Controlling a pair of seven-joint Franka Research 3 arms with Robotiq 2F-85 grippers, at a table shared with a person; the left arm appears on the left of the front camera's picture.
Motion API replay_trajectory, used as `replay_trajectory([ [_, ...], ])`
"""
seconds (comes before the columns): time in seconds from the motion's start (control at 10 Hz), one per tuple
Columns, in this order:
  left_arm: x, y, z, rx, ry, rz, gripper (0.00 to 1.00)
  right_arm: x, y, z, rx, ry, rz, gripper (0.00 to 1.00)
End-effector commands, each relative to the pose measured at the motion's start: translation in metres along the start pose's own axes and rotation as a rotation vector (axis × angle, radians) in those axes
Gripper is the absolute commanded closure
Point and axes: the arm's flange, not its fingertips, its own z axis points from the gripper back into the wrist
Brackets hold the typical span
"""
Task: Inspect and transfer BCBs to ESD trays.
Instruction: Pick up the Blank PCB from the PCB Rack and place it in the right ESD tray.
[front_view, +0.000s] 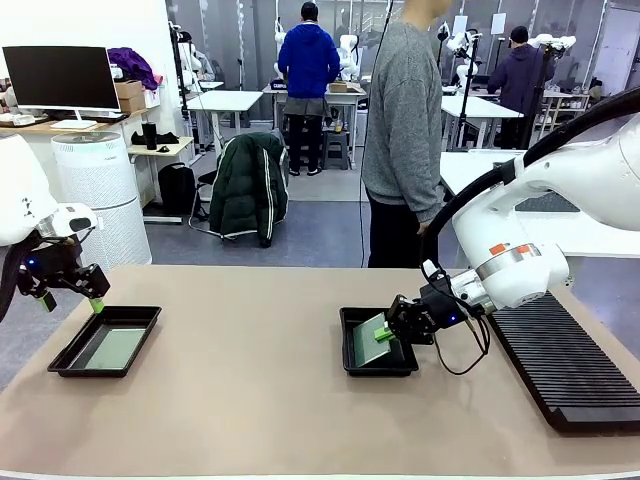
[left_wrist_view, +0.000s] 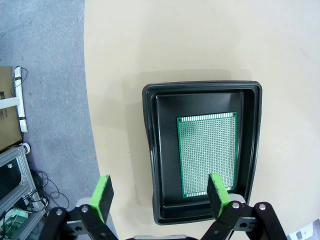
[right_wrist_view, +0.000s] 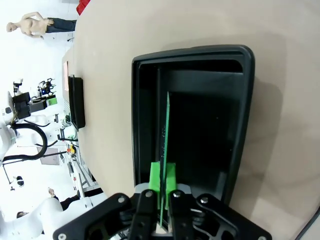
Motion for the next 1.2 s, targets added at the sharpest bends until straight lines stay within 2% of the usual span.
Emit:
replay_trajectory([
  [0.0, 0.0, 0.001, 0.0, -0.001, -0.003, 0.001, 0.0, 0.0, 0.006, 0.001, -0.03, -0.009, 0.005, 0.78],
  [0.1, 0.0, 0.001, 0.0, -0.001, -0.003, 0.001, 0.0, 0.0, 0.013, 0.003, -0.065, -0.016, 0.015, 0.73],
  [0.2, 0.0, 0.001, 0.0, -0.001, -0.003, 0.001, 0.0, 0.0, 0.014, 0.003, -0.067, -0.016, 0.017, 0.59],
  [0.3, 0.0, 0.001, 0.0, -0.001, -0.003, 0.001, 0.0, 0.0, 0.016, 0.003, -0.076, -0.016, 0.021, 0.54],
  [0.4, 0.0, 0.001, 0.0, -0.001, -0.003, 0.001, 0.0, 0.001, 0.019, 0.003, -0.101, -0.015, 0.02, 0.4],
  [0.5, 0.0, 0.001, 0.0, -0.001, -0.003, 0.001, 0.0, 0.001, 0.023, 0.002, -0.111, -0.012, 0.031, 0.61],
  [0.6, 0.0, 0.001, 0.0, -0.001, -0.003, 0.001, 0.0, 0.001, 0.027, 0.002, -0.121, -0.011, 0.036, 0.2],
  [0.7, 0.0, 0.001, 0.0, -0.001, -0.003, 0.001, 0.0, 0.002, 0.031, 0.0, -0.128, -0.006, 0.034, 0.42],
  [0.8, 0.0, 0.001, 0.0, -0.001, -0.003, 0.001, 0.0, 0.002, 0.036, -0.003, -0.15, -0.002, 0.039, 0.01],
  [0.9, 0.0, 0.001, 0.0, -0.001, -0.003, 0.001, 0.0, 0.002, 0.043, -0.005, -0.177, -0.003, 0.049, 0.22],
  [1.0, 0.0, 0.001, 0.0, -0.001, -0.003, 0.001, 0.0, 0.001, 0.052, -0.006, -0.199, 0.0, 0.065, 0.0],
  [1.1, 0.0, 0.001, 0.0, -0.001, -0.003, 0.001, 0.0, 0.001, 0.061, -0.007, -0.226, 0.0, 0.075, 0.03],
])
